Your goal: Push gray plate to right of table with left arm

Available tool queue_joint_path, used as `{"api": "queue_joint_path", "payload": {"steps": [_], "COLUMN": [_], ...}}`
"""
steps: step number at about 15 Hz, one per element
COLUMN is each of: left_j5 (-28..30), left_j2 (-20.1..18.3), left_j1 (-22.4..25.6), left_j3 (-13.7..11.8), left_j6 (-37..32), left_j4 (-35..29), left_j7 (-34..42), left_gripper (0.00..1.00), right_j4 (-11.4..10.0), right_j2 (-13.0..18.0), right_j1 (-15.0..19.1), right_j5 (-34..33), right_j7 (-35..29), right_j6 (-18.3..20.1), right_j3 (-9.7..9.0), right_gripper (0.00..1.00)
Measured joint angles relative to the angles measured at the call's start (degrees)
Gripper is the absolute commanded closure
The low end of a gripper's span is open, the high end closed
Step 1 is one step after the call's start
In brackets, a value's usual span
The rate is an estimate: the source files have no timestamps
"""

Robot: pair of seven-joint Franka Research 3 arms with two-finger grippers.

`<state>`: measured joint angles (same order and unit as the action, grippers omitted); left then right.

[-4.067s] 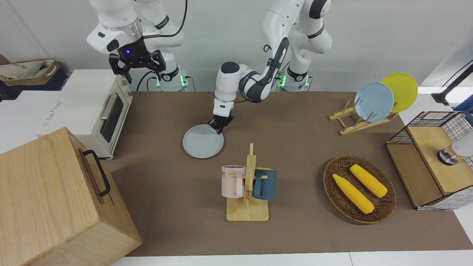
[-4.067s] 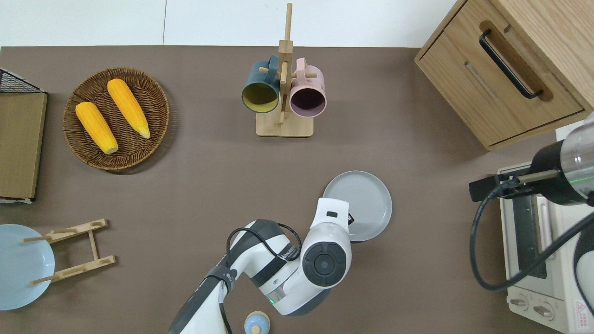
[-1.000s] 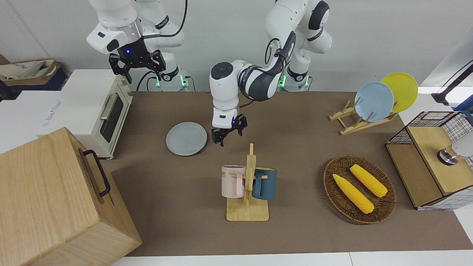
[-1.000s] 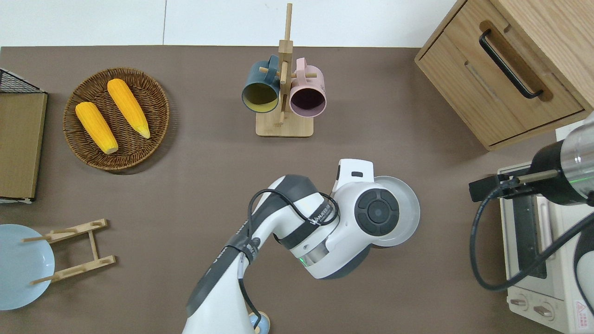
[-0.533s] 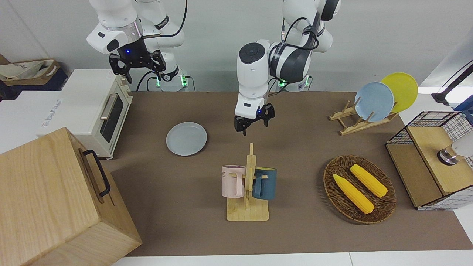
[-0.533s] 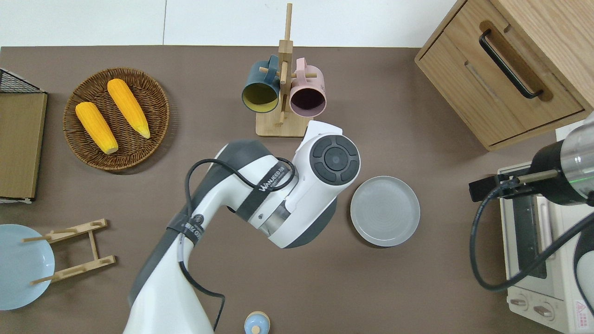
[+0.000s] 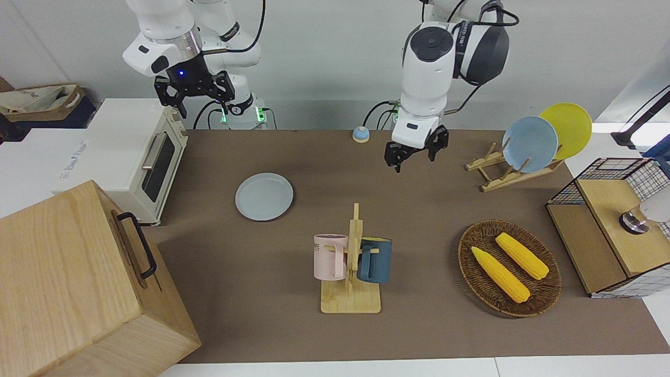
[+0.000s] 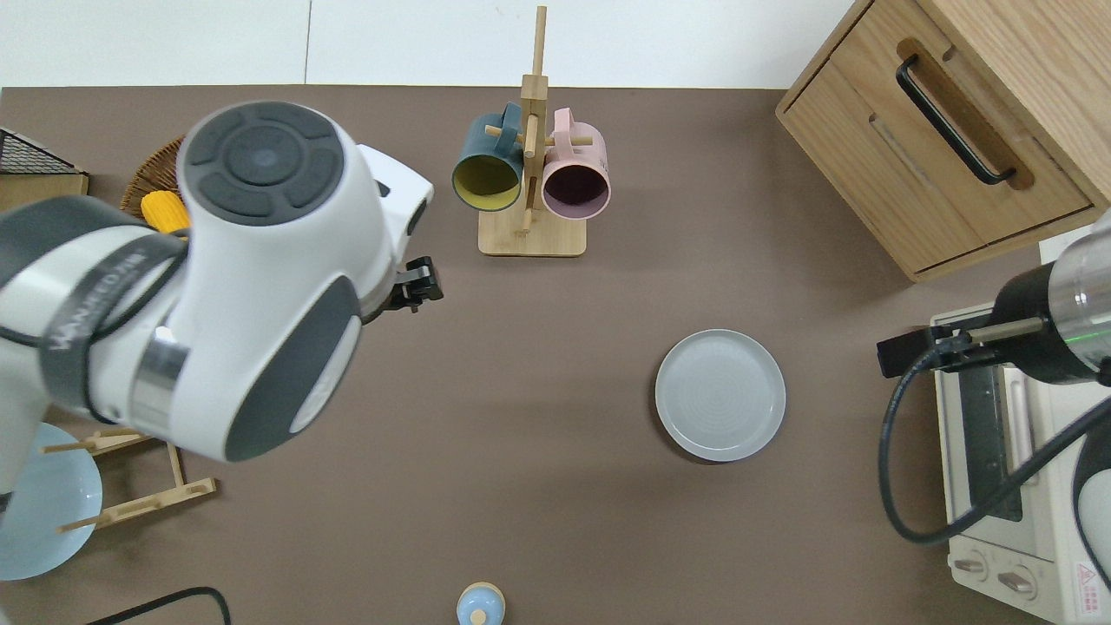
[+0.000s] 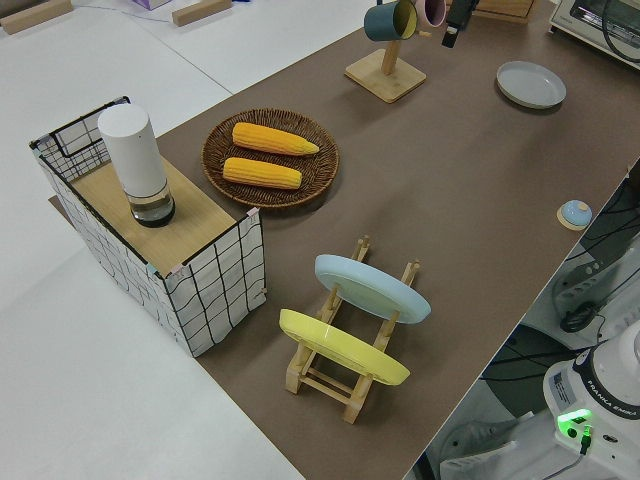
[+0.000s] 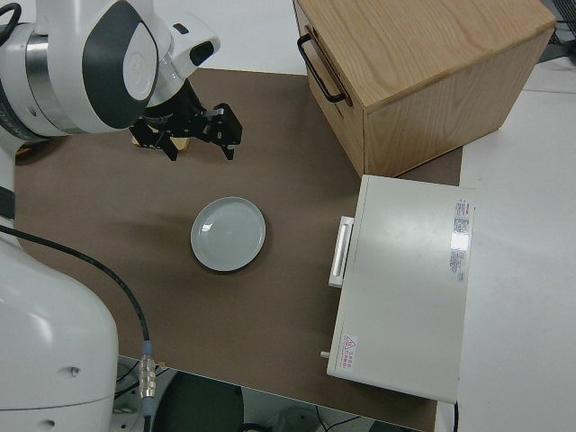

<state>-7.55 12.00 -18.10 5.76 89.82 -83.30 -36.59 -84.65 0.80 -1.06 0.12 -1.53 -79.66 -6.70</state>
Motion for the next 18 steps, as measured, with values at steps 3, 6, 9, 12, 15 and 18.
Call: {"api": "queue_joint_path", "payload": {"steps": [3,6,9,12,15,18], "left_j5": [0.13,0.2,0.79,1.38,2.06,2.28], "left_j2": [-2.33,-4.1,-5.81,-7.65,-8.98,-9.39], "left_j1": [4.21,8.14,12.61,16.31,20.59,22.79], "left_j3": [-0.08,-0.13,-0.16,-0.18,-0.22,-0.28], "left_j6": [-3.1,-4.2,-4.69,-4.82,-4.81,-3.72], "left_j4": [-0.06,-0.55,-1.58,-3.43,-4.68,-6.13], "left_j7": [7.9,14.26,20.67,25.47,30.83,33.56], "left_gripper": [0.01,0.01,0.01,0.01,0.01,0.01], "right_j4": [0.0,0.0,0.0,0.0,0.0,0.0], "right_j2": [0.0,0.0,0.0,0.0,0.0,0.0], "right_j1": [0.0,0.0,0.0,0.0,0.0,0.0], "right_j5": [0.0,0.0,0.0,0.0,0.0,0.0], "right_j7": [0.0,0.0,0.0,0.0,0.0,0.0], "right_j6": [0.0,0.0,0.0,0.0,0.0,0.0], "right_j3": [0.0,0.0,0.0,0.0,0.0,0.0], "right_gripper": [0.017,0.017,0.017,0.017,0.017,0.017]}}
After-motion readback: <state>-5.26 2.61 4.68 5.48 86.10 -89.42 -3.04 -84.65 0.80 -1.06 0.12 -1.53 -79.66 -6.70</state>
